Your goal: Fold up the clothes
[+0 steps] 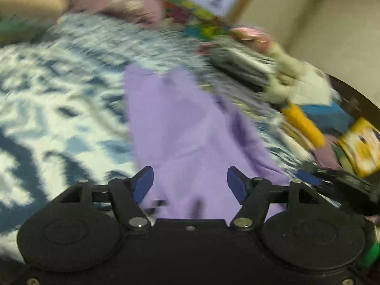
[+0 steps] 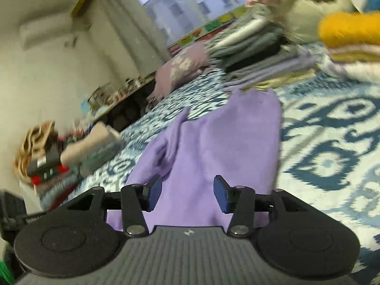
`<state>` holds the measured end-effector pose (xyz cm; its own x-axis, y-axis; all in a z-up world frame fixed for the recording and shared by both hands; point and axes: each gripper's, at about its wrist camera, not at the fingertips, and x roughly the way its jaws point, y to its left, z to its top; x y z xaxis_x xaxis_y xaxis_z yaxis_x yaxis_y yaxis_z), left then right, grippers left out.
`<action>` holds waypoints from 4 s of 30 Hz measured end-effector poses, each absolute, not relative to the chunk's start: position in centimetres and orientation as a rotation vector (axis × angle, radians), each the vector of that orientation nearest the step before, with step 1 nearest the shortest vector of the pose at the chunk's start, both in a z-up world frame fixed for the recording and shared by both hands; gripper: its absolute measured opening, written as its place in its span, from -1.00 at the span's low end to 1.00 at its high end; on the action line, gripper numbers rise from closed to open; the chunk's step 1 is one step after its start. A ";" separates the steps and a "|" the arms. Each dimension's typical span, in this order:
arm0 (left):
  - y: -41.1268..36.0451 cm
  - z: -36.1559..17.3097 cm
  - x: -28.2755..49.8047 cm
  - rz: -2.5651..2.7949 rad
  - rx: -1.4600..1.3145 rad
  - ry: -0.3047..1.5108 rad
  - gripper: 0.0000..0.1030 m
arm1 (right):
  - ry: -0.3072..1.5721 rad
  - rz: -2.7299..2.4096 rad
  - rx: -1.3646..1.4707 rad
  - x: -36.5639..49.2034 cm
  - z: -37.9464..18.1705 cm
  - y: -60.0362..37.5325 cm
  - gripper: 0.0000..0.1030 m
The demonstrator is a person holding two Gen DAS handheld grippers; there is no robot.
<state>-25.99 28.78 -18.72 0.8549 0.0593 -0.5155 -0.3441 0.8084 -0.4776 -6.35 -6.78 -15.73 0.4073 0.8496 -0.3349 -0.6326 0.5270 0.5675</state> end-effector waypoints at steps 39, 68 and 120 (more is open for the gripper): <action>46.6 -16.8 -5.0 0.349 -0.586 0.578 -0.95 | 0.760 0.760 0.355 7.7 -21.1 -2.1 0.64; 47.4 -12.7 -28.8 0.708 -0.528 0.353 -0.95 | 0.745 0.747 0.289 7.0 -20.9 -1.5 0.66; 41.4 -20.8 -24.5 0.356 -0.865 0.396 0.53 | 0.847 0.807 0.569 16.6 -22.3 -0.7 0.33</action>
